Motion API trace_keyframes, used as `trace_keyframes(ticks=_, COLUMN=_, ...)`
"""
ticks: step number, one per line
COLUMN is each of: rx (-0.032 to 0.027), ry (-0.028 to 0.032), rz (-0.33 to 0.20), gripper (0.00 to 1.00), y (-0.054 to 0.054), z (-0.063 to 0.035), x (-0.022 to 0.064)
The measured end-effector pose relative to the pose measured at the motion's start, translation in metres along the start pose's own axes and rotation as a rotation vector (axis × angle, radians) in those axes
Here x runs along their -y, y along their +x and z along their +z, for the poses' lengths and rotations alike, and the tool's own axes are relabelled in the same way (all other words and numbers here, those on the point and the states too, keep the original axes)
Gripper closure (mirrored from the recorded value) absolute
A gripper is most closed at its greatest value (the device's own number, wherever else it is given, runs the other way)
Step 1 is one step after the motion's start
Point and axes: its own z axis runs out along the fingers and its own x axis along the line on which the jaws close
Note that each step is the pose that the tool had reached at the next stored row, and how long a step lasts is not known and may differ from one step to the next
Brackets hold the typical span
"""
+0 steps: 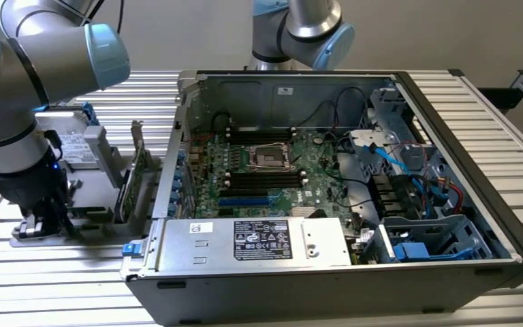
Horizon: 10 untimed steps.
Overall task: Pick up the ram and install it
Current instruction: 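Pick up the ram and move it above insertion slot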
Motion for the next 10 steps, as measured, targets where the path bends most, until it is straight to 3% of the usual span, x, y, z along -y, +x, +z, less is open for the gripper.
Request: trace_keyframes(ticks=10, rx=0.0008, ry=0.0, rz=0.008, gripper=0.85, y=0.0, z=-0.0034, x=-0.0003)
